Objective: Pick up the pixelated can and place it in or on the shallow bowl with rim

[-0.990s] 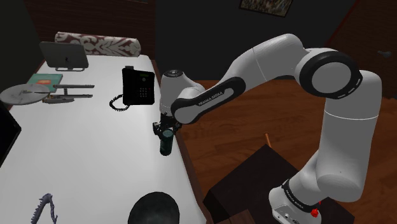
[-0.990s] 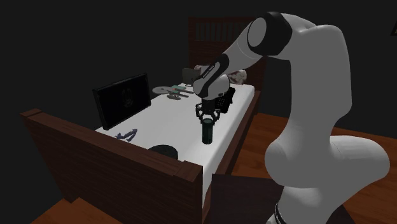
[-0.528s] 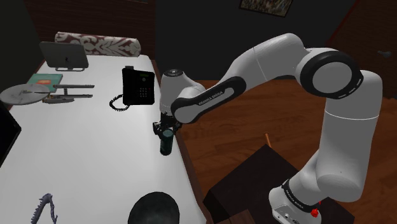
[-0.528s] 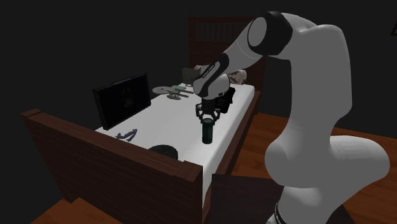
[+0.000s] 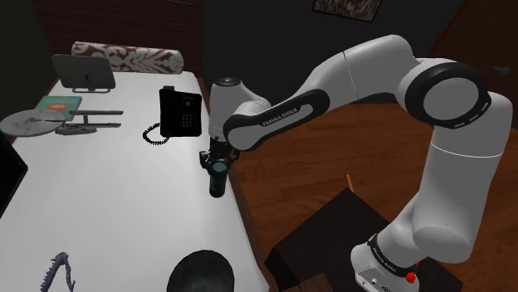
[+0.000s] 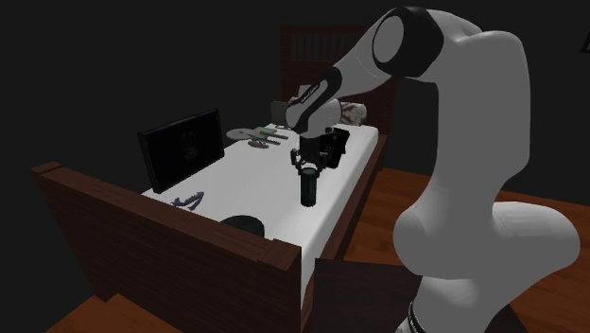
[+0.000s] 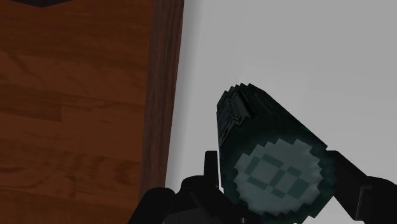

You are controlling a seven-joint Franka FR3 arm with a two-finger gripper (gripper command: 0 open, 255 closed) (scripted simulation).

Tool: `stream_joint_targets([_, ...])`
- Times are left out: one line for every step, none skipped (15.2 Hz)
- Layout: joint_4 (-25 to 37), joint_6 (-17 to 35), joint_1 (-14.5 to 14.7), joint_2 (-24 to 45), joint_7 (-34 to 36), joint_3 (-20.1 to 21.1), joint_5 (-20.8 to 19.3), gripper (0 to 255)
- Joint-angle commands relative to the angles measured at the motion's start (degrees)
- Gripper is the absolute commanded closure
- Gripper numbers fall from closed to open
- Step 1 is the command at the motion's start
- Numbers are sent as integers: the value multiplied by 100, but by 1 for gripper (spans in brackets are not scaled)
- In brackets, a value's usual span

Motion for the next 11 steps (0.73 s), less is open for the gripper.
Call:
stream_joint_targets([30, -132, -27, -110, -43, 27, 53, 255])
stream_joint_targets([48, -192, -35, -156, -57, 39, 76, 255])
stream_joint_targets([66, -253, -43, -201, -72, 50, 98, 255])
stream_joint_targets([86, -315, -50, -245, -86, 60, 120, 255])
stream_joint_targets([107, -377, -57, -288, -100, 70, 141, 255])
stream_joint_targets([130, -439, -64, -331, -114, 80, 162, 255])
stream_joint_targets([154, -502, -71, -372, -127, 89, 183, 255])
stream_joint_targets([179, -565, -77, -413, -141, 98, 203, 255])
stream_joint_targets([205, -628, -83, -453, -154, 107, 223, 255])
stream_joint_targets([233, -692, -89, -492, -166, 115, 242, 255])
stream_joint_targets([262, -756, -94, -529, -179, 122, 261, 255])
